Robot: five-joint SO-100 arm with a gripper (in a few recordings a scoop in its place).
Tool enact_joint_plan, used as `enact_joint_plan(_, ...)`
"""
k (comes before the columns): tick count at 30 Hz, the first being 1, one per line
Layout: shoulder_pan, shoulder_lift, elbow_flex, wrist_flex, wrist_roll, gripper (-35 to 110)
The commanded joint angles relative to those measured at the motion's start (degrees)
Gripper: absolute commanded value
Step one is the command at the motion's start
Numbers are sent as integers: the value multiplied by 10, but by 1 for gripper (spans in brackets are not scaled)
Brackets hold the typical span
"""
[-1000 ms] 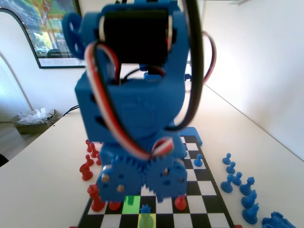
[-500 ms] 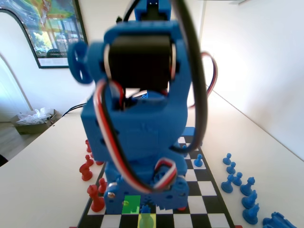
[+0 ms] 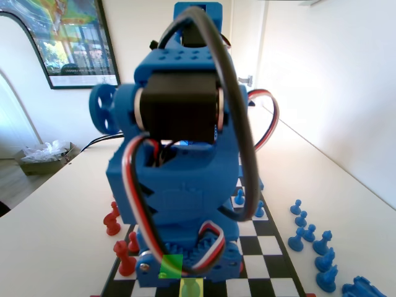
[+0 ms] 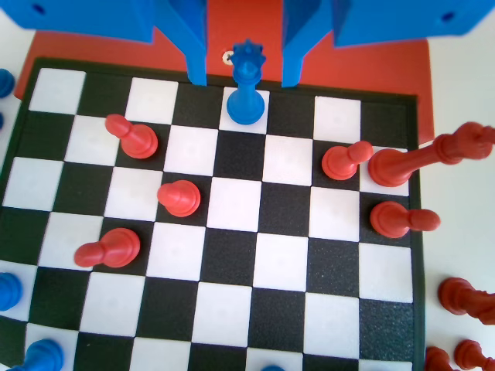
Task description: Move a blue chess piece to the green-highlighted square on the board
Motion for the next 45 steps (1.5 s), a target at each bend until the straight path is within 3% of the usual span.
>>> enact_joint_plan(1,8,23,-39,4,-8,13)
enact_joint_plan(22,9,3,-30,-18,-14,12)
enact_joint_plan(36,4,3,-25,-9,-29,1)
enact_joint_plan(45,11,29,-52,50,-36,1)
